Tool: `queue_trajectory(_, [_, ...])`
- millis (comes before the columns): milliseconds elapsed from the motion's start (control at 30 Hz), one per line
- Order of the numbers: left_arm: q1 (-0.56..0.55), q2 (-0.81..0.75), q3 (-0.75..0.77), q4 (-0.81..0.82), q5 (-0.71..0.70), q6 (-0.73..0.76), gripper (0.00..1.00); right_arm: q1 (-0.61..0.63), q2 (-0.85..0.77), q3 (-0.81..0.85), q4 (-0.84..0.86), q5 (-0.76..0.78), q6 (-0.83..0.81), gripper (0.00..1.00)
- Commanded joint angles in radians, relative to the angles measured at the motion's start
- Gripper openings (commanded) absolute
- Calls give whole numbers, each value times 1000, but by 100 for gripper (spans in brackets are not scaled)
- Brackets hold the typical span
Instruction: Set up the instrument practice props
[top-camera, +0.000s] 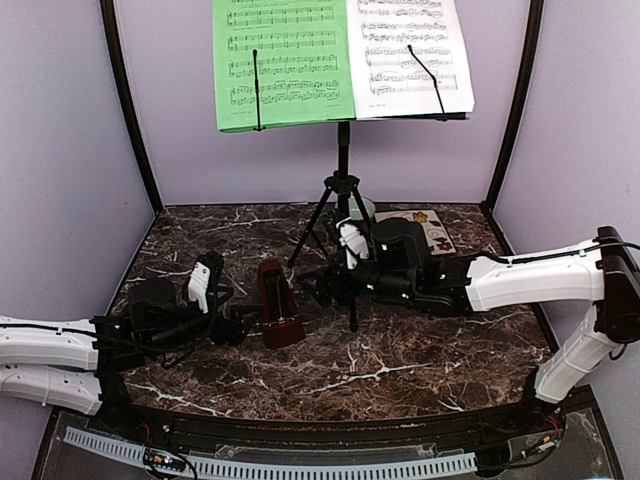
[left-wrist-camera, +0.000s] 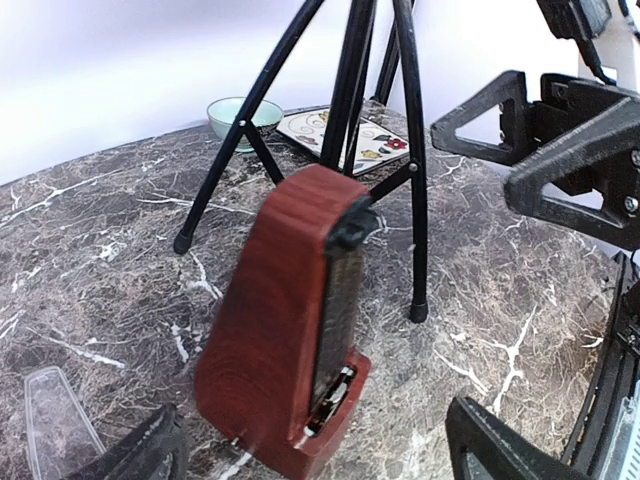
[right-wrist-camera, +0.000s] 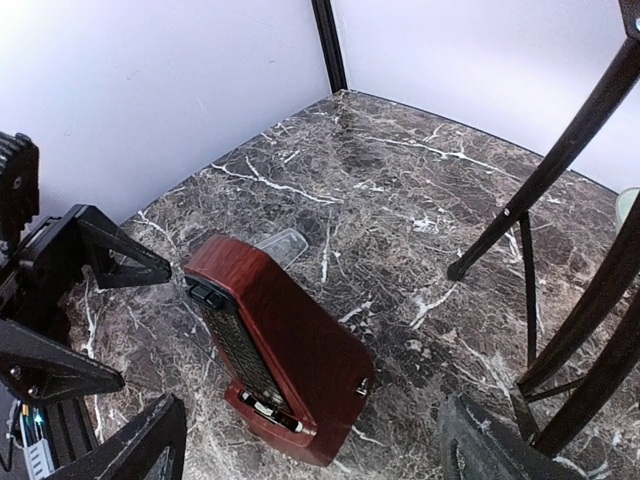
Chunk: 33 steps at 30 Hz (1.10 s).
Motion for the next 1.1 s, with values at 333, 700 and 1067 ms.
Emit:
queue_trajectory(333, [-173, 285, 252, -43, -405, -50, 93, -24, -49, -55, 45, 24, -1, 88])
queue_trajectory(700, [-173, 263, 299, -195, -561, -189, 91, -32, -56, -66, 49, 15, 1, 88])
queue_trajectory(1067, [-173, 117, 203, -324, -566, -300, 86, -38, -49, -73, 61, 7, 7, 88])
